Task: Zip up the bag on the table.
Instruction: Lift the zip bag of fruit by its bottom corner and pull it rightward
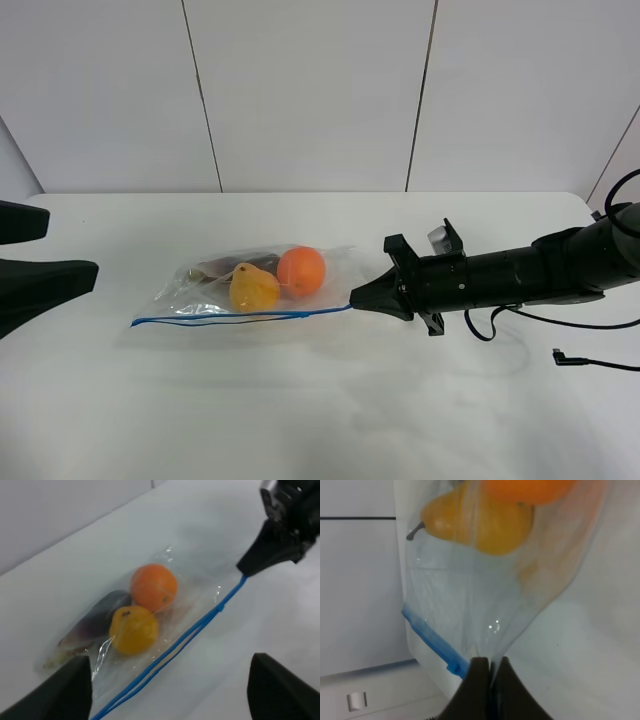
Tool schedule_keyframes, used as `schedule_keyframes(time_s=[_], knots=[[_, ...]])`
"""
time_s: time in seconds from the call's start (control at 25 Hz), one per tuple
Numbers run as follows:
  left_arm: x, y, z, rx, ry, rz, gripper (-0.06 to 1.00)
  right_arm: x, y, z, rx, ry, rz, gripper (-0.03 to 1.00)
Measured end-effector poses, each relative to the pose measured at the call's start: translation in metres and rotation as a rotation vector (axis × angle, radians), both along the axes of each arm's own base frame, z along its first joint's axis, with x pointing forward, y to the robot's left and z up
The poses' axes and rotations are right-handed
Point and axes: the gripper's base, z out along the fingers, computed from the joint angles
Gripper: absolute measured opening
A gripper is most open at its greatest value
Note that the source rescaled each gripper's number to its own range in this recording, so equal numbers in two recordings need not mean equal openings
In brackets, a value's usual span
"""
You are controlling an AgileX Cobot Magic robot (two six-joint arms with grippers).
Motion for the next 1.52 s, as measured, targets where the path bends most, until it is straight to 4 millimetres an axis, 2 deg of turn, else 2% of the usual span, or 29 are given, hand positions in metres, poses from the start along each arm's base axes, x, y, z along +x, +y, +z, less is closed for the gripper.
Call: schedule_keyframes(time_s=[0.44,0.72,1.12,1.4,1.52], knots=[[0.004,-0.004,0.001,-0.021,-0.006,0.006,1.00,-0.001,0.000,0.000,-0.004,-0.001,0.008,0.00],[0.042,-0.031,-0.019,-0.018,0.080,-0.008,1.00,-0.001,0.000,-0.001,-0.007,-0.001,0.013,0.00],[0.103,-0.067,-0.069,0.057,0.127,0.003,1.00,-0.001,0.000,0.000,-0.003,-0.002,0.017,0.00],[0.124,-0.078,-0.100,0.143,0.144,-0.015,1.00,-0.001,0.000,0.000,-0.002,-0.002,0.015,0.00],[0.126,-0.085,-0.111,0.165,0.164,-0.035,1.00,0.000,0.000,0.001,0.005,-0.002,0.005,0.00]])
